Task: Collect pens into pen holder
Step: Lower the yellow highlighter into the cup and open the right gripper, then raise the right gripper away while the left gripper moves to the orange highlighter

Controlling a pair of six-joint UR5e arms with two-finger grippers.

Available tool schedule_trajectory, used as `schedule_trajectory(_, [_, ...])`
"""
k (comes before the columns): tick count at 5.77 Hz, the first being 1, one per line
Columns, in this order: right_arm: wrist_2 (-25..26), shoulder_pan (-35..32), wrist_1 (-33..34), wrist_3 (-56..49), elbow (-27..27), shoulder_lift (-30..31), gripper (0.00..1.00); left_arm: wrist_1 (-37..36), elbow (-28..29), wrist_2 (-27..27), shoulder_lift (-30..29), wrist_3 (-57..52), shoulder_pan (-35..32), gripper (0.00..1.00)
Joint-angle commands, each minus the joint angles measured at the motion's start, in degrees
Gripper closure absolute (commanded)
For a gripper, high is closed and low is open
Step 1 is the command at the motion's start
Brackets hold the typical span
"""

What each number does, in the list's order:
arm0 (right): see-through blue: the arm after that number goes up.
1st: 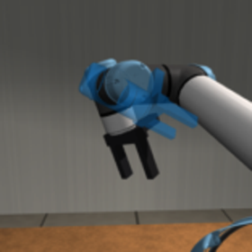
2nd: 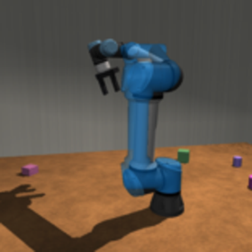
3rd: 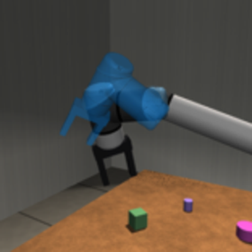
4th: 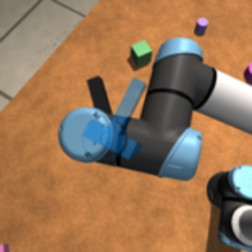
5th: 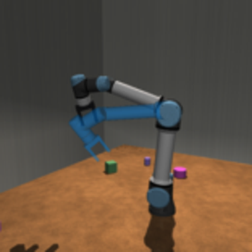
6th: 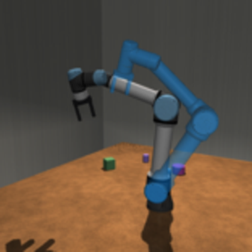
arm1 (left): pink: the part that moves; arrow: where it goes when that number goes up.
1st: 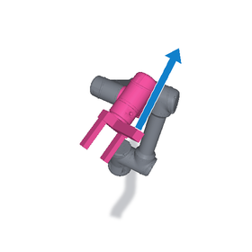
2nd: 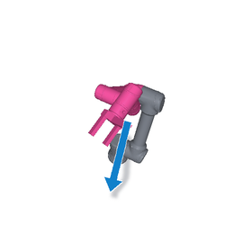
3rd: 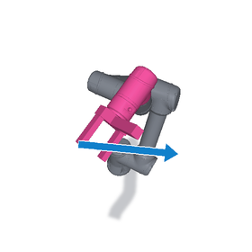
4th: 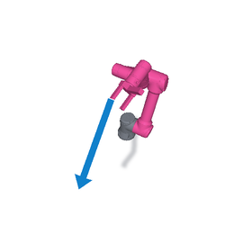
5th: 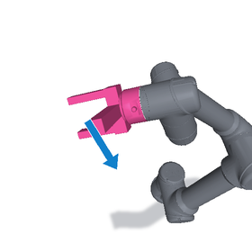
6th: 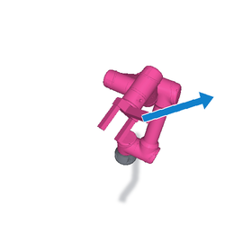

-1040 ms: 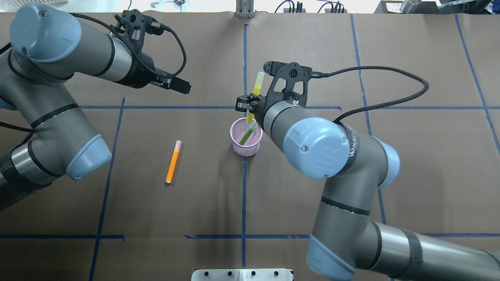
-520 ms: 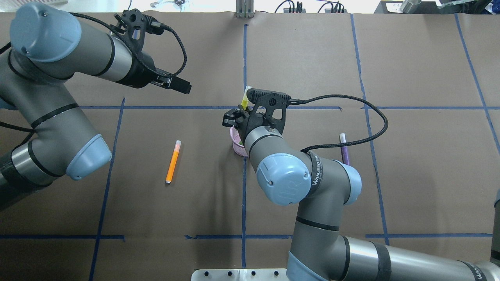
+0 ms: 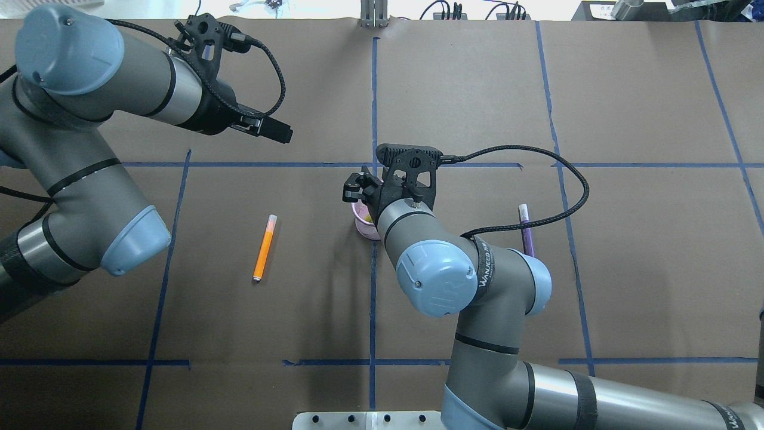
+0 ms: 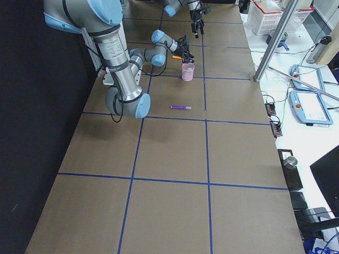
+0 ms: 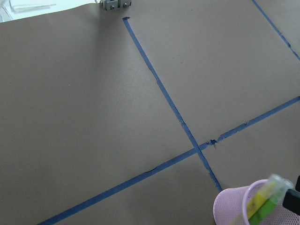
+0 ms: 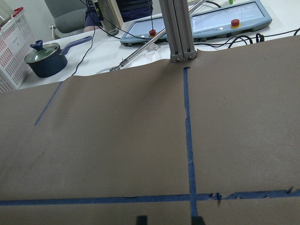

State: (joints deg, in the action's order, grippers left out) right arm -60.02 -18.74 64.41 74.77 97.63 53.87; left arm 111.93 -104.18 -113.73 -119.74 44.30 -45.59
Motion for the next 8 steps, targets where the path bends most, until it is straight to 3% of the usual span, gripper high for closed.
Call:
schedule_trajectory(1, [-4.88,-1.54,0.18,-0.42,4.02,0.62,0.55,-1.00,2.38,0.00,0.03,0.69,0.67,0.00])
schedule_trajectory(2, [-11.80,-5.04,1.40,-0.24,7.10,1.15,0.50,-1.36,5.54,-0.35,-0.06,0.78,2.42,0.00])
schedule_trajectory(3, [-23.62,-11.16,1.59,0.54,9.74,3.07,0.46,-4.14,7.92,-0.53,-0.06,6.35,5.22,0.00])
schedule_trajectory(4, [-34.70,-16.62,1.59,0.55,10.29,4.57,0.42,-9.83,8.03,-2.01,-0.14,7.19,6.73,0.00])
schedule_trajectory(5, [-42.38,-20.85,1.59,0.55,10.47,5.80,0.40,-14.93,8.29,-6.11,-0.41,6.85,6.92,0.00])
schedule_trajectory(6, [-46.55,-22.89,1.50,0.55,11.17,7.64,0.20,-16.20,12.47,-9.20,-1.19,6.59,7.18,0.01])
schedule_trajectory(7, [-46.67,-23.18,1.59,0.64,12.31,9.57,0.00,-16.21,13.99,-12.36,-1.72,6.50,7.01,0.01])
schedule_trajectory(8, [-46.76,-23.27,1.33,0.55,13.19,11.24,0.00,-16.21,16.27,-13.79,-3.21,6.50,7.09,0.01])
